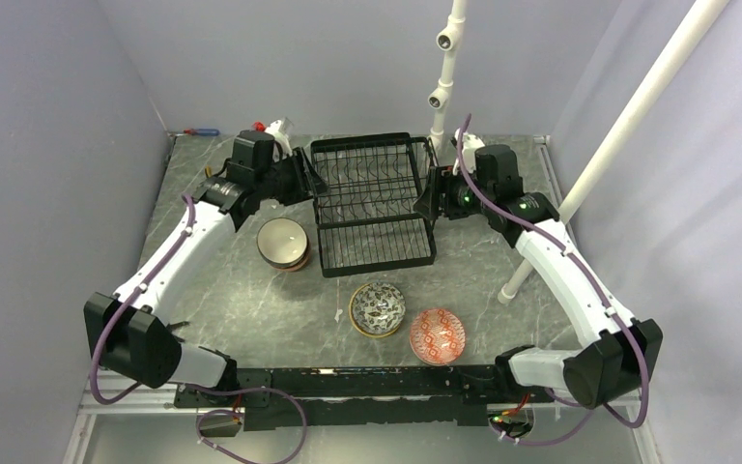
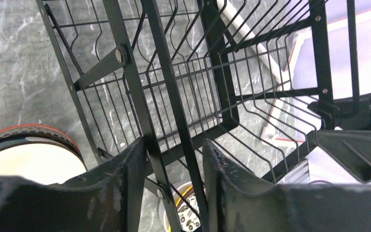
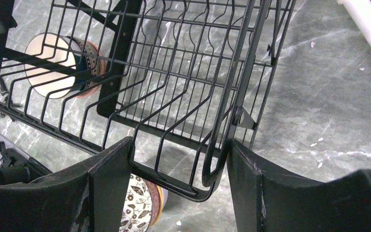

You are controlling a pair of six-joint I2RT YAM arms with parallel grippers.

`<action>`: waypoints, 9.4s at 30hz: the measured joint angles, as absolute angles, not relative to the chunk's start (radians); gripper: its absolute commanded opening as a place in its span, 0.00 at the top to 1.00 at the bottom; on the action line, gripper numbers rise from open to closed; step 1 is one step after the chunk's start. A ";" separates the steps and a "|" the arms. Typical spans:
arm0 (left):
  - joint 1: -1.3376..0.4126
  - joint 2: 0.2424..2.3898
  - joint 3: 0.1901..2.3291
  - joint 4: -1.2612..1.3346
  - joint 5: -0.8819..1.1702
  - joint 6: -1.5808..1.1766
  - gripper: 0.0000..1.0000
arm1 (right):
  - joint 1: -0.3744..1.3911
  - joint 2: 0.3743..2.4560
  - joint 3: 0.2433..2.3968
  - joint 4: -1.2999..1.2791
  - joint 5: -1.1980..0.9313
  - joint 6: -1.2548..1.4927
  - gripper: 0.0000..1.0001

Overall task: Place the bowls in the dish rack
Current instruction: Adjust the dish rack at the center of the board, then pick up the bowl from the center of the board.

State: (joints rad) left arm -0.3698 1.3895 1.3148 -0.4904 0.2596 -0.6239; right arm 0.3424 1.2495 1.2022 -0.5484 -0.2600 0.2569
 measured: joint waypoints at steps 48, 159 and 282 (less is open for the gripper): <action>-0.698 1.352 1.276 -0.439 -0.173 -0.773 0.17 | 0.325 1.607 1.623 -0.726 -0.027 0.150 0.01; 0.003 1.847 1.267 -0.370 0.245 -0.799 0.97 | 0.329 1.411 1.202 -0.315 -0.478 0.505 0.19; -0.004 1.157 0.767 -0.611 0.188 -0.672 0.75 | 0.260 1.016 1.020 -0.276 -0.360 0.325 0.00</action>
State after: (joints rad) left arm -0.0044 1.1568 0.7670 -0.6106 0.1879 -0.6724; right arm 0.2596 1.0164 1.0203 -0.2756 -0.3599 0.3248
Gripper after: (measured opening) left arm 0.347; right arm 0.993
